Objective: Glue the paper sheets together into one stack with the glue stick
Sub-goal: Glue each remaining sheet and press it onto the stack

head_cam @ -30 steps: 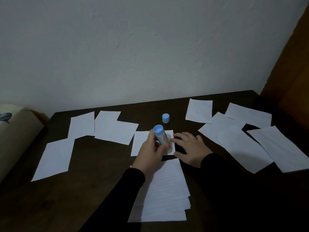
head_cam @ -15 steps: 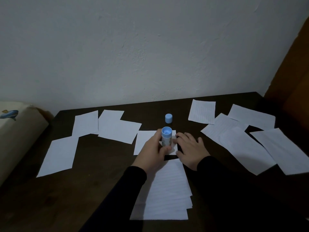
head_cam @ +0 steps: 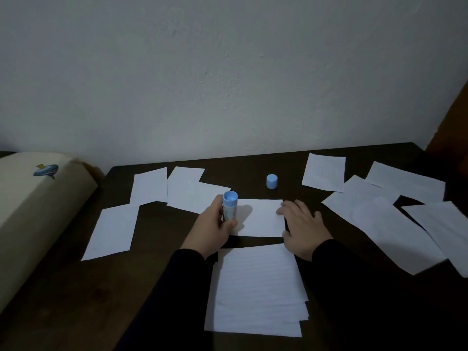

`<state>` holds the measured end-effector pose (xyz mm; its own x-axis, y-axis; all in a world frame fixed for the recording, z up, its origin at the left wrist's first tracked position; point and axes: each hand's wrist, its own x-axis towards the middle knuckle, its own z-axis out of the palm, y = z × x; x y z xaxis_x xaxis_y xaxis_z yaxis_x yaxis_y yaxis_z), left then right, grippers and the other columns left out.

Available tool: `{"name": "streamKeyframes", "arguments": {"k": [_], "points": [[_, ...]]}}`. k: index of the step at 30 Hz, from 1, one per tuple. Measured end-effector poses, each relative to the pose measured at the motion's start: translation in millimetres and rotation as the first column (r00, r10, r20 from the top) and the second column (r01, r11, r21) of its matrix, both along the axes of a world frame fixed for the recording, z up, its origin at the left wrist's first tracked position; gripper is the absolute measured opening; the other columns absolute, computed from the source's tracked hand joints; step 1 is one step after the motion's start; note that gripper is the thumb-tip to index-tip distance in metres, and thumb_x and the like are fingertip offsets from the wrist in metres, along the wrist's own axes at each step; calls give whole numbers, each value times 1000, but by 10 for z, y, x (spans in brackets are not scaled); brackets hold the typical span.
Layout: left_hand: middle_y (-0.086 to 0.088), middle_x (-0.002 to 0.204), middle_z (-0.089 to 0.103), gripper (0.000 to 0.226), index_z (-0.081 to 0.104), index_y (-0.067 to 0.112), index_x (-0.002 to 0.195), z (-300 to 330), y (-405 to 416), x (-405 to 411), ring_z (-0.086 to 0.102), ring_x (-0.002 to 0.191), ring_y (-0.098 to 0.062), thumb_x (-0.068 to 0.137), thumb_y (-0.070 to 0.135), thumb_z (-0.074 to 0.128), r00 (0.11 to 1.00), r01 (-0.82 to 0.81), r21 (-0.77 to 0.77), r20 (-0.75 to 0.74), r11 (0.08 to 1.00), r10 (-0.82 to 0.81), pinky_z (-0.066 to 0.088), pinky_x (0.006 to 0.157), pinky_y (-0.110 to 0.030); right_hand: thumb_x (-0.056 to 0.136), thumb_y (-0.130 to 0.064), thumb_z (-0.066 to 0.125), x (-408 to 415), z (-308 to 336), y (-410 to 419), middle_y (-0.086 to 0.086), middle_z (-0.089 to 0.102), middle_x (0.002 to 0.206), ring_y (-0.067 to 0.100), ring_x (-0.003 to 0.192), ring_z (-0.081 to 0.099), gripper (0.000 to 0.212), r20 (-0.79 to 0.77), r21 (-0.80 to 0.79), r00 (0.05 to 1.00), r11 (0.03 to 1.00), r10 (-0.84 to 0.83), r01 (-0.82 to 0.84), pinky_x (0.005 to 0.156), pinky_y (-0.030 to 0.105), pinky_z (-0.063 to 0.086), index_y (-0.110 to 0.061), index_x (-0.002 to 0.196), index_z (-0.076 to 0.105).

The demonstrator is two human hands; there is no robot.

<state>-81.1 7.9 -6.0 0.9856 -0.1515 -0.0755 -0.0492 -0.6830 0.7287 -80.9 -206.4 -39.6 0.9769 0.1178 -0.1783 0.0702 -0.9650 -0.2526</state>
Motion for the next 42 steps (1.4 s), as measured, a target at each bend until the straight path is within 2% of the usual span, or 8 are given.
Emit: {"name": "streamKeyframes", "arguments": {"k": [8,13,17,21,24,30,35,42], "points": [[0,135,51,45,35,29,134,52,12,-10,51,122,-20,95,23,56,997,-72,4,-15,997,72,45,99,-38,99,-27,34,40,6,-68,-9,-3,162,21,149,-7,61,-93,-75,985,985,148,-155,117,51,3,-38,152,7],[6,121,50,38,34,31,124,80,91,-1,50,98,-5,95,25,57,960,-235,-249,91,940,264,46,83,-26,99,-42,37,36,60,-48,-8,-1,162,20,149,-5,61,-157,-128,980,982,119,-140,117,55,6,-38,153,8],[2,126,48,42,33,26,130,107,119,19,44,106,-6,95,23,56,933,-286,-288,135,914,334,44,85,-26,97,-50,39,28,130,-43,-6,10,161,20,148,6,61,-155,-150,982,981,103,-127,116,54,10,-36,152,15],[-5,135,48,45,33,24,133,112,114,42,43,106,-6,95,23,56,931,-296,-280,128,913,341,44,86,-26,99,-52,32,117,212,42,-2,39,142,17,132,33,50,27,-85,999,996,45,-42,111,41,29,-32,145,36],[-3,132,50,42,33,26,130,104,75,54,45,102,-6,95,23,57,940,-266,-270,140,925,312,43,84,-25,99,-45,41,332,276,153,-1,42,138,17,125,39,44,98,-72,994,997,41,-34,105,37,36,-28,140,43],[-1,133,50,45,31,29,131,108,102,55,51,107,-11,94,27,57,958,-226,-238,119,945,259,48,90,-31,94,-45,53,653,299,422,7,41,143,23,129,41,54,-61,-162,998,987,-3,-7,106,42,36,-24,142,40],[-3,138,48,50,30,27,137,130,160,111,53,114,-17,94,26,57,962,-223,-219,106,950,250,48,92,-33,93,-38,56,734,318,523,5,58,117,21,109,55,40,-179,-219,974,971,-136,95,101,39,36,-16,126,51],[-2,134,51,49,31,28,136,123,135,118,55,113,-18,94,28,57,964,-200,-244,122,949,235,48,88,-31,96,-33,50,720,311,194,4,62,100,18,96,59,28,-209,32,915,933,-345,359,88,32,47,-13,112,60]]}}
